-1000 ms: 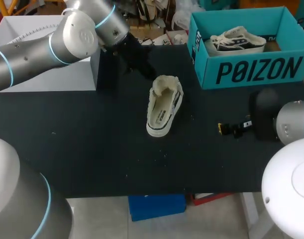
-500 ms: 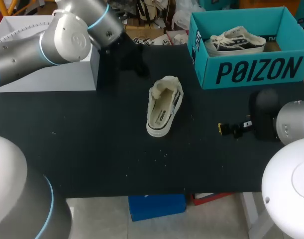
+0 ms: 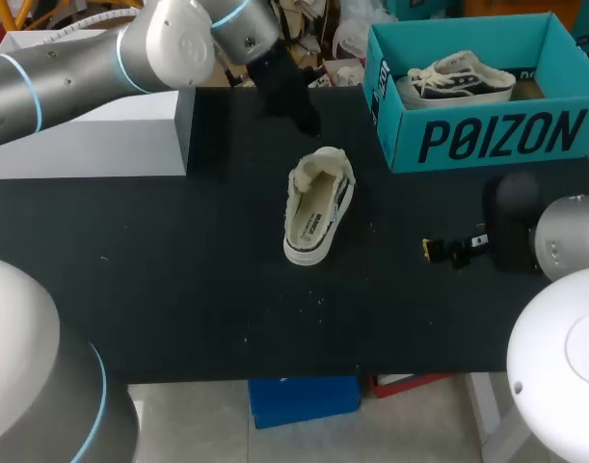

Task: Take the shoe out of the shoebox, open the shoe tongue, remove and reinsert the insole, then place the shoe into the shoebox

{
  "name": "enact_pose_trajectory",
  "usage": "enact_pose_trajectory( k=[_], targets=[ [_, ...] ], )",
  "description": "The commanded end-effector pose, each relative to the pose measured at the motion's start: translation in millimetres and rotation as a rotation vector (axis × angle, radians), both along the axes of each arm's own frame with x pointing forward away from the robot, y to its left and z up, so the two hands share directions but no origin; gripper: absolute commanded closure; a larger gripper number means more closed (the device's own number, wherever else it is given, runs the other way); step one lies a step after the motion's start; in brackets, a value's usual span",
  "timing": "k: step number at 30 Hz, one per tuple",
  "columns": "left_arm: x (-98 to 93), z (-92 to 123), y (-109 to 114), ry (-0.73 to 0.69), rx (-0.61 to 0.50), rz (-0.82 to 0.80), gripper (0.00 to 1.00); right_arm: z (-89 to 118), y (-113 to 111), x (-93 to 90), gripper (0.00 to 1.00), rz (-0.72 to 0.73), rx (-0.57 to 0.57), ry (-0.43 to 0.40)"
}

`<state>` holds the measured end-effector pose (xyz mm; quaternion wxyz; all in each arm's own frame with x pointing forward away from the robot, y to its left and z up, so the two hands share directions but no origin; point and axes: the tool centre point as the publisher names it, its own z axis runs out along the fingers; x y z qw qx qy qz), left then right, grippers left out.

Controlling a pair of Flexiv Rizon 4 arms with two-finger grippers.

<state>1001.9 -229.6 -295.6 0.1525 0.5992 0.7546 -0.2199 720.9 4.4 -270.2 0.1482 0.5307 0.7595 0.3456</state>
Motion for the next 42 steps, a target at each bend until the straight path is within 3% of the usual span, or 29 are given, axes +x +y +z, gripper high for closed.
enact_pose_trajectory(
  k=[1, 7, 15, 26, 33, 38, 42],
  targets=[
    [7.5, -17, -20, 0.051, -0.001, -0.046, 1.00, -1, 0, -0.4, 0.00, 0.001, 0.002, 0.000],
    [-18.0, -26, -15, 0.114, -0.025, -0.101, 1.00, -1, 0, -0.4, 0.00, 0.001, 0.002, 0.000],
    [-55.8, -45, -4, 0.162, 0.037, -0.167, 1.00, -1, 0, -0.4, 0.00, 0.001, 0.002, 0.000],
    [-68.2, -68, -6, 0.183, 0.142, -0.201, 1.00, -1, 0, -0.4, 0.00, 0.001, 0.002, 0.000],
    [-65.3, -38, -2, 0.102, 0.132, -0.193, 1.00, -1, 0, -0.4, 0.00, 0.001, 0.002, 0.000],
    [-64.3, -10, 13, 0.033, 0.146, -0.176, 1.00, -1, 0, -0.4, 0.00, 0.001, 0.002, 0.000],
    [-64.6, -3, 32, 0.006, 0.195, -0.162, 1.00, -1, 0, -0.4, 0.00, 0.001, 0.002, 0.000]
  ],
)
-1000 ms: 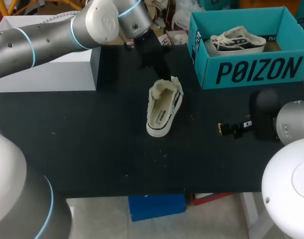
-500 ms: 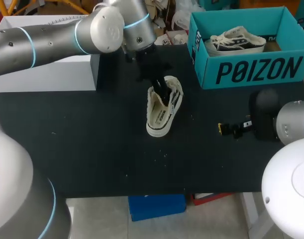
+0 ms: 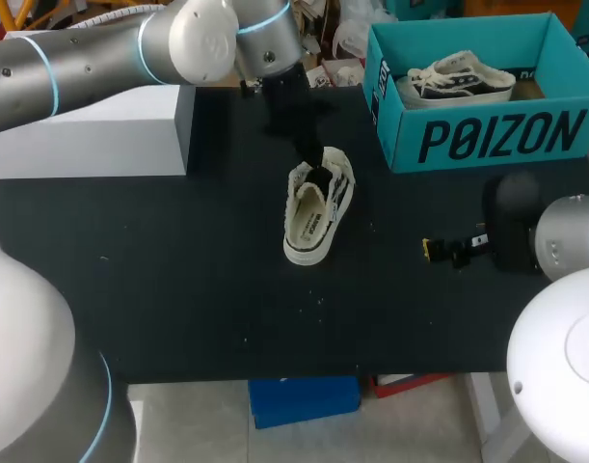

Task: Take the shoe out of the shoebox, open the shoe tongue, remove and reinsert the insole, then place the shoe into the shoebox

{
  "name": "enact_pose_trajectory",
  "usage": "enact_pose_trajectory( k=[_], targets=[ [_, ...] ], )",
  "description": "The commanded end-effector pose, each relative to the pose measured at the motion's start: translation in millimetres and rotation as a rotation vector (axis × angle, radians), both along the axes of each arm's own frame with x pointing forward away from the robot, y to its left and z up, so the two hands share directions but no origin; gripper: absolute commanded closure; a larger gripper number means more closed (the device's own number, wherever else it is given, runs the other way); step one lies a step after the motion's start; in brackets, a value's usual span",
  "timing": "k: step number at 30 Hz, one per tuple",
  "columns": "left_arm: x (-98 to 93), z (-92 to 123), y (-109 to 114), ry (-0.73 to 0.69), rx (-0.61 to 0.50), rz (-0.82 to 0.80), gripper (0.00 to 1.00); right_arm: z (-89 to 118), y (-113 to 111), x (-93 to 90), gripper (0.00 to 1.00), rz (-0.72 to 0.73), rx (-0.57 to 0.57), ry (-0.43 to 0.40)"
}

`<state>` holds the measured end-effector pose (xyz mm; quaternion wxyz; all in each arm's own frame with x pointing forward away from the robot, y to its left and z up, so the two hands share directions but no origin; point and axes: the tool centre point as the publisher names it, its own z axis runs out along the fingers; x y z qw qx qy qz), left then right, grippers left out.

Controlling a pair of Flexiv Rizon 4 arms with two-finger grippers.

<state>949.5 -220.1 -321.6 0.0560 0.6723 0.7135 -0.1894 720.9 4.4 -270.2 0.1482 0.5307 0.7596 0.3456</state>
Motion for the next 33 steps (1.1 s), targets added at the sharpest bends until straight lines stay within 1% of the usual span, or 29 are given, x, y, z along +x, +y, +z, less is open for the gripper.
enact_pose_trajectory(
  k=[1, 2, 3, 4, 6, 7, 11, 16, 17, 19, 21, 22, 24, 25, 26, 27, 29, 33],
  targets=[
    [-12.1, 22, 27, -0.068, 0.033, 0.019, 1.00, -1, 0, -0.4, 0.00, 0.001, 0.002, -0.001],
    [-12.3, 22, 31, -0.074, 0.041, 0.004, 0.98, -1, 0, -0.4, 0.00, 0.001, 0.002, -0.001],
    [-12.6, 20, 34, -0.078, 0.048, -0.014, 0.83, -1, 0, -0.4, 0.00, 0.001, 0.002, -0.001],
    [-13.1, 18, 36, -0.082, 0.059, -0.031, 0.65, -1, 0, -0.4, 0.00, 0.001, 0.002, -0.001],
    [-13.6, 13, 39, -0.093, 0.091, -0.049, 0.51, -1, 0, -0.4, 0.00, 0.001, 0.002, -0.001],
    [-13.6, 10, 40, -0.095, 0.099, -0.060, 0.42, -1, 0, -0.4, 0.00, 0.001, 0.002, -0.001],
    [-11.2, -3, 40, -0.122, 0.153, -0.104, 0.43, -1, 0, -0.4, 0.00, 0.001, 0.002, -0.001],
    [-7.3, -21, 32, -0.163, 0.220, -0.165, 0.48, -1, 0, -0.4, 0.00, 0.001, 0.002, -0.001],
    [-5.9, -25, 31, -0.179, 0.236, -0.177, 0.50, -1, 0, -0.4, 0.00, 0.001, 0.002, -0.001],
    [-5.2, -30, 28, -0.191, 0.215, -0.218, 0.51, -1, 0, -0.4, 0.00, 0.001, 0.002, -0.001],
    [-3.0, -39, 28, -0.226, 0.275, -0.218, 0.51, -1, 0, -0.4, 0.00, 0.001, 0.002, -0.001],
    [-3.2, -41, 28, -0.200, 0.243, -0.225, 0.52, -1, 0, -0.4, 0.00, 0.001, 0.002, -0.001],
    [-3.2, -47, 30, -0.213, 0.269, -0.219, 0.52, -1, 0, -0.4, 0.00, 0.001, 0.002, -0.001],
    [-3.9, -48, 31, -0.199, 0.248, -0.220, 0.53, -1, 0, -0.4, 0.00, 0.001, 0.002, -0.001],
    [-4.5, -49, 32, -0.202, 0.252, -0.219, 0.53, -1, 0, -0.4, 0.00, 0.001, 0.002, -0.001],
    [-5.3, -52, 34, -0.216, 0.277, -0.213, 0.53, -1, 0, -0.4, 0.00, 0.001, 0.002, -0.001],
    [-5.9, -55, 37, -0.201, 0.257, -0.203, 0.53, -1, 0, -0.4, 0.00, 0.001, 0.002, -0.001],
    [-5.5, -64, 44, -0.197, 0.260, -0.182, 0.53, -1, 0, -0.4, 0.00, 0.001, 0.002, -0.001]
  ],
)
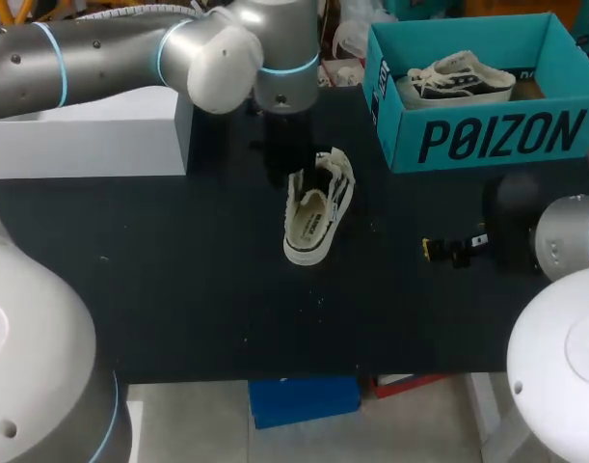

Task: Take the shoe out of the shoebox, open the shoe tongue, remove and reinsert the insole, then place the shoe into the shoebox

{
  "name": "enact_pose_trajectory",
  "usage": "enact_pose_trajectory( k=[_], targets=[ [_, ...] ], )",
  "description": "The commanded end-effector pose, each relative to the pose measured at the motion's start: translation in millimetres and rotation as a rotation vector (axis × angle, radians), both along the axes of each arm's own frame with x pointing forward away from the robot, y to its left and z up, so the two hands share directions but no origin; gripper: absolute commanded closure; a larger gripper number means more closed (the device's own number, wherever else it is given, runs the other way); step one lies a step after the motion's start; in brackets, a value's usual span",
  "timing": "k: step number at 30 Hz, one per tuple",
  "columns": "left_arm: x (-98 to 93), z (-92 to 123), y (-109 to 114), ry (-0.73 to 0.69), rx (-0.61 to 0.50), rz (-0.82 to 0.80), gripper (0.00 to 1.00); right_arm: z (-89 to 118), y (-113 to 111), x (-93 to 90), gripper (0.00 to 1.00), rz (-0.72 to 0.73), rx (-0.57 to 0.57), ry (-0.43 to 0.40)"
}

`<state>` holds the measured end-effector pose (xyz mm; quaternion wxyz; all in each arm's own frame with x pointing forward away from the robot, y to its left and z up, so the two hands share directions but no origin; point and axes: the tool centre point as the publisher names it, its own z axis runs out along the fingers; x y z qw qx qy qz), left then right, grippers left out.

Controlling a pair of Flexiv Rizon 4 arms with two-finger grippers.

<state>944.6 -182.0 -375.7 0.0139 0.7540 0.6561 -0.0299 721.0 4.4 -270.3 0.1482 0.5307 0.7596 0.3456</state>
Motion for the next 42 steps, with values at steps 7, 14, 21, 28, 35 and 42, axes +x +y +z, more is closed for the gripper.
enact_pose_trajectory(
  k=[7, 14, 21, 28, 35, 42],
  targets=[
    [2.6, -30, 4, -0.002, -0.009, 0.013, 0.53, -1, 0, -0.5, 0.00, 0.001, 0.002, -0.001],
    [6.4, -42, -1, -0.012, -0.012, 0.005, 0.88, -1, 0, -0.5, 0.00, 0.001, 0.002, -0.001],
    [-0.1, -27, 0, -0.038, -0.017, -0.025, 1.00, -1, 0, -0.5, 0.00, 0.001, 0.002, -0.001],
    [-12.0, 19, 3, -0.089, -0.009, -0.042, 1.00, -1, 0, -0.5, 0.00, 0.001, 0.002, -0.001],
    [-13.5, 76, 8, -0.098, -0.096, -0.002, 1.00, -1, 0, -0.5, 0.00, 0.001, 0.002, -0.001],
    [-11.5, 97, 11, -0.113, -0.134, 0.020, 1.00, -1, 0, -0.5, 0.00, 0.001, 0.002, -0.001]
  ],
)
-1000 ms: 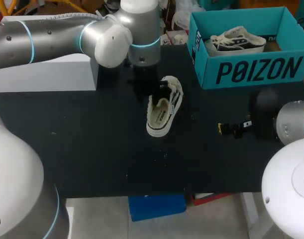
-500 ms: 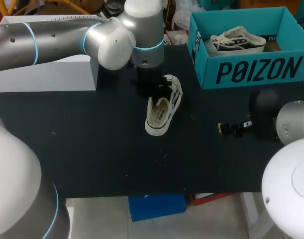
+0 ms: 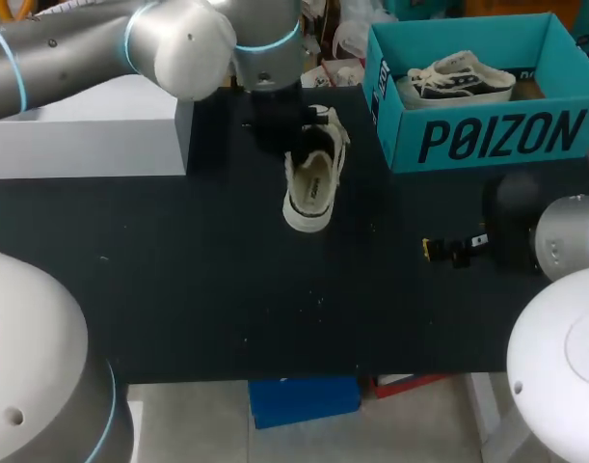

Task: Take the shoe out of the shoebox, open the shoe tongue, remove and reinsert the insole, then place the shoe into the shoebox

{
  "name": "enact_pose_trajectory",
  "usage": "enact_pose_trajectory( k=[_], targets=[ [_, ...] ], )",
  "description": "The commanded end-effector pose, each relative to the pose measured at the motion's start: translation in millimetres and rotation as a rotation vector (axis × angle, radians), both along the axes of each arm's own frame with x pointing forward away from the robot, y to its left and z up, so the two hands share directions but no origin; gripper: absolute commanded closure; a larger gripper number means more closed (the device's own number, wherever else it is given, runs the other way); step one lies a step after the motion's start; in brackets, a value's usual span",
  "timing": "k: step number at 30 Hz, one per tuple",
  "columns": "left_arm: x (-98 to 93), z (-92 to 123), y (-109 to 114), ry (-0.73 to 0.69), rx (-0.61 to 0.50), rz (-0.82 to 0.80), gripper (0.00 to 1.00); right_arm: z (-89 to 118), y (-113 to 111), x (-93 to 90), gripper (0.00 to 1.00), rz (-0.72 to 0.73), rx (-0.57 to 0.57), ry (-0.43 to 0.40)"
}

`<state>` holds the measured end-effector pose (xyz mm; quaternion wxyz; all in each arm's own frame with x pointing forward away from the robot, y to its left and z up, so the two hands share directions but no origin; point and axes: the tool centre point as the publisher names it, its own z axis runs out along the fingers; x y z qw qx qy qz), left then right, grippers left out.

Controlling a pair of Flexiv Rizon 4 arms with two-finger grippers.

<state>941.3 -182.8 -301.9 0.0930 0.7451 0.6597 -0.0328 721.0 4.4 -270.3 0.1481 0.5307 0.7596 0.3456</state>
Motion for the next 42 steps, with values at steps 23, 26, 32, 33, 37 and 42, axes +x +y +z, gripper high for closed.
enact_pose_trajectory(
  k=[23, 26, 32, 33, 37, 42],
  targets=[
    [-8.2, 23, 12, -0.014, -0.010, -0.002, 1.00, -1, 0, -0.5, 0.00, 0.001, 0.002, -0.001],
    [-5.7, 23, 13, 0.002, -0.018, 0.037, 1.00, -1, 0, -0.5, 0.00, 0.001, 0.002, -0.001],
    [8.0, 38, 32, 0.085, -0.094, 0.264, 1.00, -1, 0, -0.5, 0.00, 0.001, 0.002, -0.001],
    [10.1, 42, 36, 0.074, -0.100, 0.290, 1.00, -1, 0, -0.5, 0.00, 0.001, 0.002, -0.001],
    [20.4, 57, 51, 0.059, -0.122, 0.456, 1.00, -1, 0, -0.5, 0.00, 0.001, 0.002, -0.001],
    [30.4, 75, 76, 0.071, -0.157, 0.705, 1.00, -1, 0, -0.5, 0.00, 0.001, 0.002, -0.001]
  ],
)
